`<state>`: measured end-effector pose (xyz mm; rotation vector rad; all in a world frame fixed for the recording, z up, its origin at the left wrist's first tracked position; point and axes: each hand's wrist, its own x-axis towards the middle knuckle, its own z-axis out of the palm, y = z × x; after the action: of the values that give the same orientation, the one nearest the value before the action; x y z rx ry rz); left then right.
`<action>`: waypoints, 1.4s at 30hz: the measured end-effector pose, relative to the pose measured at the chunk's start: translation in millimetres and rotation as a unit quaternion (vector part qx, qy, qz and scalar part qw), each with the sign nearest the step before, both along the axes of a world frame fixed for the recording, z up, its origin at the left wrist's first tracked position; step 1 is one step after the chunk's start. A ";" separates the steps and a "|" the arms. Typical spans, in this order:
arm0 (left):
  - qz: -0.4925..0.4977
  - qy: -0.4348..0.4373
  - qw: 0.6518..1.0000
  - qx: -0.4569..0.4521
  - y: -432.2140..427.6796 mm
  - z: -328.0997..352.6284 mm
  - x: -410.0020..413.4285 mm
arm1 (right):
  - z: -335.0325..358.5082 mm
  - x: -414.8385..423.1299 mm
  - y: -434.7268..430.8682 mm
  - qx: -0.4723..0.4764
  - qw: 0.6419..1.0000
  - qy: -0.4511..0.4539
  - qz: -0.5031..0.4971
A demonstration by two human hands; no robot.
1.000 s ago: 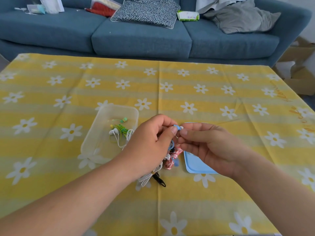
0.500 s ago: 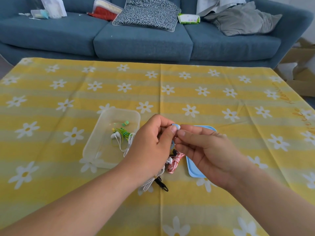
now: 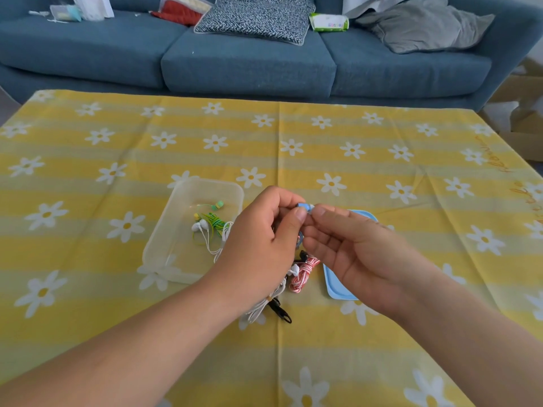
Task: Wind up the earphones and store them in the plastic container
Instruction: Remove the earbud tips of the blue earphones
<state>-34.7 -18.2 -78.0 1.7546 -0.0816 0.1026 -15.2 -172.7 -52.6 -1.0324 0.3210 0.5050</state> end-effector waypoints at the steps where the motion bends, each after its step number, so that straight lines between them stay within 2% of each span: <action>1: -0.001 -0.001 1.000 0.001 -0.4 0.3 -0.3 | -0.1 -0.1 -0.9 0.000 1.000 0.000 0.000; 20: 0.005 0.004 1.000 0.003 0.8 1.9 -1.0 | 0.5 -1.8 -5.0 -0.024 0.998 -0.057 0.022; 27: 0.007 -0.006 1.000 0.001 0.1 3.9 0.3 | -2.2 -1.3 -5.8 -0.134 0.985 -0.111 0.016; 37: -0.006 -0.005 1.000 0.003 0.4 5.5 -0.7 | 0.3 1.1 -6.9 -0.008 0.999 -0.053 0.006; 42: -0.011 -0.005 1.000 0.002 1.0 6.9 -1.2 | -1.7 2.1 -7.8 0.008 0.999 -0.050 0.020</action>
<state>-35.9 -17.3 -71.1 1.7560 -0.1086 0.0962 -13.2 -180.6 -54.3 -1.0470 0.2071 0.4901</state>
